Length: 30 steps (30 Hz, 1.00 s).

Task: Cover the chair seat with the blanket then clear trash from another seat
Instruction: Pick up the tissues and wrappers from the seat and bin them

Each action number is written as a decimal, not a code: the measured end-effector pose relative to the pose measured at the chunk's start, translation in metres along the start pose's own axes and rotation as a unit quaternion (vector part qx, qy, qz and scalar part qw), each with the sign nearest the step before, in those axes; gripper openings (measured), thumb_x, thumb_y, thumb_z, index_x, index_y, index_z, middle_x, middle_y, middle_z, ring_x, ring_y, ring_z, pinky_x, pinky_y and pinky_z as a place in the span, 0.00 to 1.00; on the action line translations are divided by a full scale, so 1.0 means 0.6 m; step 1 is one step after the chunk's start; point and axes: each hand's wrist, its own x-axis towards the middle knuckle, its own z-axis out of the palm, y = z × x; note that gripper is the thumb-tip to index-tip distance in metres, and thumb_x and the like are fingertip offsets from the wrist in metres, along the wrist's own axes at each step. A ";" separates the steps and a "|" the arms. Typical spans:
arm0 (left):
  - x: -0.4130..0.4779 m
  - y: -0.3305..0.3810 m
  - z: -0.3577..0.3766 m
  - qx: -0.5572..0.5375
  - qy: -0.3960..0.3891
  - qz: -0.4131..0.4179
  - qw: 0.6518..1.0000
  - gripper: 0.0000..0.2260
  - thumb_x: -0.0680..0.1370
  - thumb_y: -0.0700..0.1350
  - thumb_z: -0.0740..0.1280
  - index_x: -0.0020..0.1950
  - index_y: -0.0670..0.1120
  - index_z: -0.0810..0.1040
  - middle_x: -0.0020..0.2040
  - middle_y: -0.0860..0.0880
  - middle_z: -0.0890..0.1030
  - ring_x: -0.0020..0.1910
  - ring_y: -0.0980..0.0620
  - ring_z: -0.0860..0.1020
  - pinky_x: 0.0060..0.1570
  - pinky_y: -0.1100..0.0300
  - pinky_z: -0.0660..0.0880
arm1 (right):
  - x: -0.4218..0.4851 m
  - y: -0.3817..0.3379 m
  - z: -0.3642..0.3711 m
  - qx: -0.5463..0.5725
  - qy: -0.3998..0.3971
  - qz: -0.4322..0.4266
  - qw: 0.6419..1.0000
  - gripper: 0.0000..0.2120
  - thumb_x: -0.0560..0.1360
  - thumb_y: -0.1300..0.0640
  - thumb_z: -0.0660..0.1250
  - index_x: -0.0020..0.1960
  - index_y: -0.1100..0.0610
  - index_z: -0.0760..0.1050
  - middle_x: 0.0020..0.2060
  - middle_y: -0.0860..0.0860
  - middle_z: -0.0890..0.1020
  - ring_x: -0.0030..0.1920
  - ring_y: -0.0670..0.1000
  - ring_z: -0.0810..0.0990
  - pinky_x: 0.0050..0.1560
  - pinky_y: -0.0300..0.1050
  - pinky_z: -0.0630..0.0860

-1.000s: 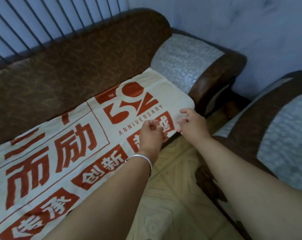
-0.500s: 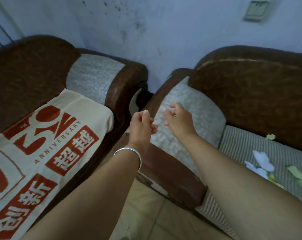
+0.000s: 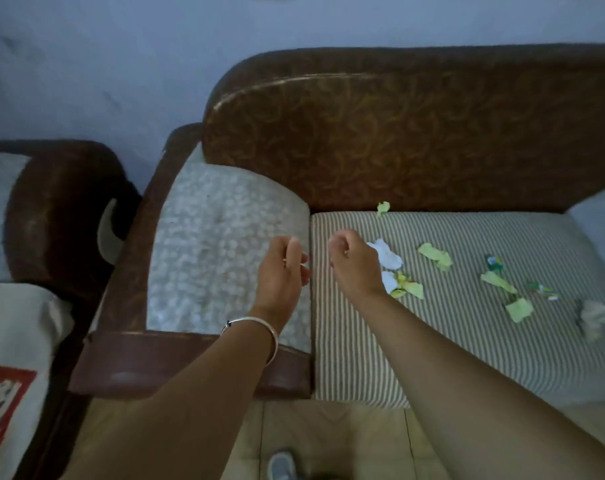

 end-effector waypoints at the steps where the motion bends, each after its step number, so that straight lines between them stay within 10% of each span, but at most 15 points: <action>1: 0.007 -0.004 0.019 0.013 -0.019 0.008 1.000 0.10 0.81 0.47 0.55 0.49 0.43 0.71 0.40 0.48 0.75 0.37 0.51 0.76 0.37 0.61 0.75 | 0.009 0.020 -0.011 -0.008 0.015 0.013 1.000 0.15 0.80 0.54 0.55 0.60 0.60 0.74 0.53 0.59 0.81 0.55 0.58 0.79 0.52 0.48 0.73; 9: 0.038 -0.079 0.187 0.132 -0.143 0.010 0.981 0.06 0.78 0.46 0.62 0.52 0.45 0.72 0.42 0.48 0.79 0.42 0.49 0.78 0.48 0.50 0.77 | 0.070 0.202 -0.107 -0.056 0.058 0.097 0.992 0.18 0.79 0.66 0.54 0.68 0.60 0.70 0.67 0.56 0.74 0.65 0.56 0.74 0.56 0.39 0.70; 16: 0.049 -0.175 0.339 0.245 -0.209 0.027 0.946 0.14 0.74 0.48 0.69 0.58 0.49 0.74 0.44 0.49 0.75 0.39 0.55 0.75 0.41 0.64 0.72 | 0.162 0.369 -0.156 -0.227 -0.027 0.153 0.961 0.18 0.77 0.64 0.58 0.67 0.60 0.70 0.64 0.59 0.74 0.65 0.58 0.73 0.61 0.47 0.71; 23: 0.045 -0.330 0.465 0.427 -0.264 0.014 0.865 0.30 0.70 0.53 0.71 0.69 0.51 0.64 0.65 0.47 0.69 0.65 0.46 0.68 0.63 0.50 0.69 | 0.250 0.527 -0.148 -0.313 -0.144 0.106 0.933 0.29 0.75 0.56 0.66 0.74 0.50 0.60 0.74 0.54 0.61 0.72 0.59 0.61 0.70 0.53 0.63; 30: 0.079 -0.417 0.492 0.563 -0.267 0.022 0.782 0.37 0.68 0.55 0.72 0.72 0.56 0.56 0.66 0.47 0.64 0.65 0.45 0.65 0.59 0.49 0.73 | 0.308 0.592 -0.082 -0.329 -0.200 0.046 0.922 0.43 0.74 0.56 0.67 0.76 0.42 0.42 0.78 0.49 0.42 0.77 0.58 0.44 0.74 0.60 0.51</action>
